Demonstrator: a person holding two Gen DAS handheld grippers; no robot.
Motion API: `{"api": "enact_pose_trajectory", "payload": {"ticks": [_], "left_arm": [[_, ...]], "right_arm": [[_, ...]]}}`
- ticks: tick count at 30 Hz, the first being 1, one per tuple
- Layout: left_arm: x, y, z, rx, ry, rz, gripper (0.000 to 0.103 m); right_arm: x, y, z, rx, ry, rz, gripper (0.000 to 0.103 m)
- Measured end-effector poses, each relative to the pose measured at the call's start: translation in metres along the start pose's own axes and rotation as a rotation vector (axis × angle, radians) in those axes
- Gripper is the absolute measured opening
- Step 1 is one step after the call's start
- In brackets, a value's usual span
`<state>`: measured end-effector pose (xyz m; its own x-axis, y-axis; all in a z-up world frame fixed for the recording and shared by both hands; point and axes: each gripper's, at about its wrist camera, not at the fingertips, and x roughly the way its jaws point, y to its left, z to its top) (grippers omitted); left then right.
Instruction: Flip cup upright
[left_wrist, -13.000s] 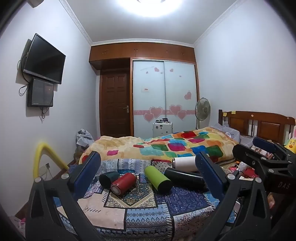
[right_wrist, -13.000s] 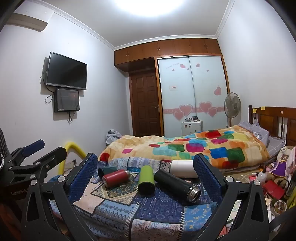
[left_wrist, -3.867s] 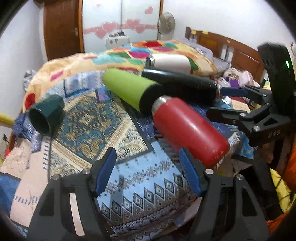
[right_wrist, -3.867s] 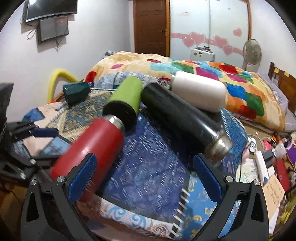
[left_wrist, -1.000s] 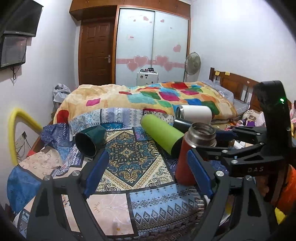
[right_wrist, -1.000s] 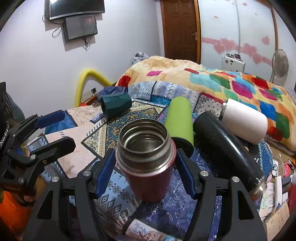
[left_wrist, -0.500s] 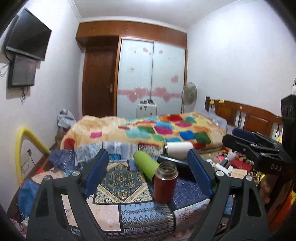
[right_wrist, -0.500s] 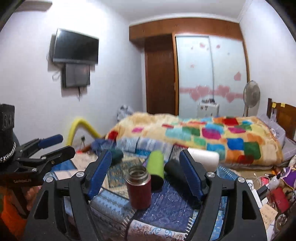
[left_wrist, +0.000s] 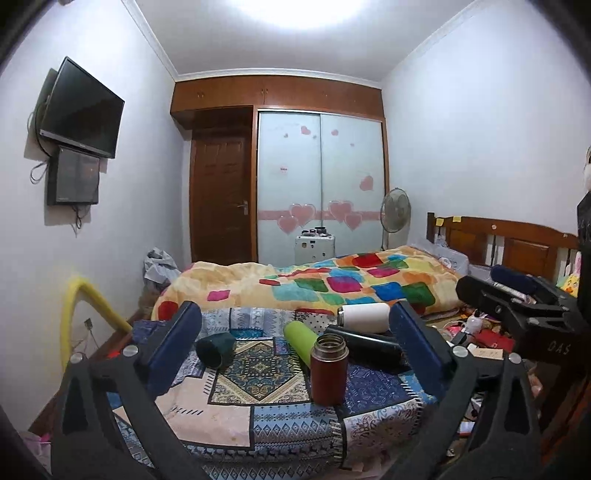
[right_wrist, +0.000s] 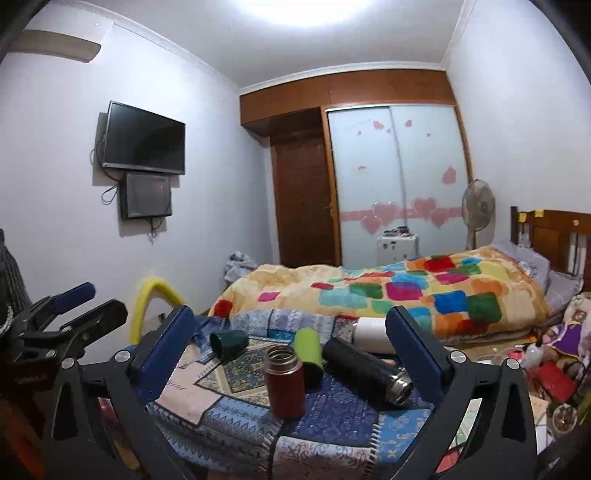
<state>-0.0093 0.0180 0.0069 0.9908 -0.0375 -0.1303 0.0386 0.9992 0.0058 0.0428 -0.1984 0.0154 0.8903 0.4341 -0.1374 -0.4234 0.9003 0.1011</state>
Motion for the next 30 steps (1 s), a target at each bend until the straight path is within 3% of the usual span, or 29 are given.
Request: {"api": "enact_pose_trajectory", "payload": {"ticks": [13,30], "left_arm": [[-0.0028,-0.0039,-0.0062,0.009,-0.017,0.037,0.103],[-0.0022,-0.0052,-0.0062,0.0,-0.017,0.03,0.103]], "right_arm": [[-0.01,0.0036,-0.0059,0.0,-0.001,-0.019,0.103],[-0.0095,0.0036,-0.0071,-0.005,0.006,-0.026,0.103]]}}
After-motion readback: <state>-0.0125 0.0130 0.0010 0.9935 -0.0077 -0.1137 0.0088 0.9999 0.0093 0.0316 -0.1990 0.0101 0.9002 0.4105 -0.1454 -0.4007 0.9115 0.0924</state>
